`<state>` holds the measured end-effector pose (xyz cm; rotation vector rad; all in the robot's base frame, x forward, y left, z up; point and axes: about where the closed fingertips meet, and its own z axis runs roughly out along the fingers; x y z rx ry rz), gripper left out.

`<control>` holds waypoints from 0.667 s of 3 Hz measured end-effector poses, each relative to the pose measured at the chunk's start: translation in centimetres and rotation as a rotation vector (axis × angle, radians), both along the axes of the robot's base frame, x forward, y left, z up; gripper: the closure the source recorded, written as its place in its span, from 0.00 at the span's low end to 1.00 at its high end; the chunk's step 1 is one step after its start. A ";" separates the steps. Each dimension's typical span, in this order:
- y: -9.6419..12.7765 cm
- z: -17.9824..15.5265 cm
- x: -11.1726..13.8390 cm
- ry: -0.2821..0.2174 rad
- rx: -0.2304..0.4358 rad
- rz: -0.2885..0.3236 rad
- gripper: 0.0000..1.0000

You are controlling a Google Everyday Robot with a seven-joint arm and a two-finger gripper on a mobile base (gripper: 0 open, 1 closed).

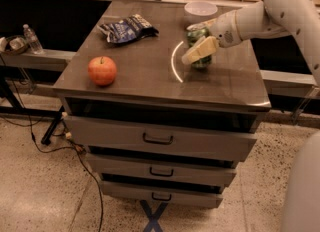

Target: Knock green can over

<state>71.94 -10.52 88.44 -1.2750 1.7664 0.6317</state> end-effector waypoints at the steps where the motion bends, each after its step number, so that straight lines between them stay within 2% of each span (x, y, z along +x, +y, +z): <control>1: 5.0 3.3 0.5 -0.018 0.094 0.076 0.00; 2: 7.9 5.2 0.9 -0.037 0.141 0.109 0.00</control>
Offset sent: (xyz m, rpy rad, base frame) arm 0.0149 0.1063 0.0802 0.1964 -0.0673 0.1400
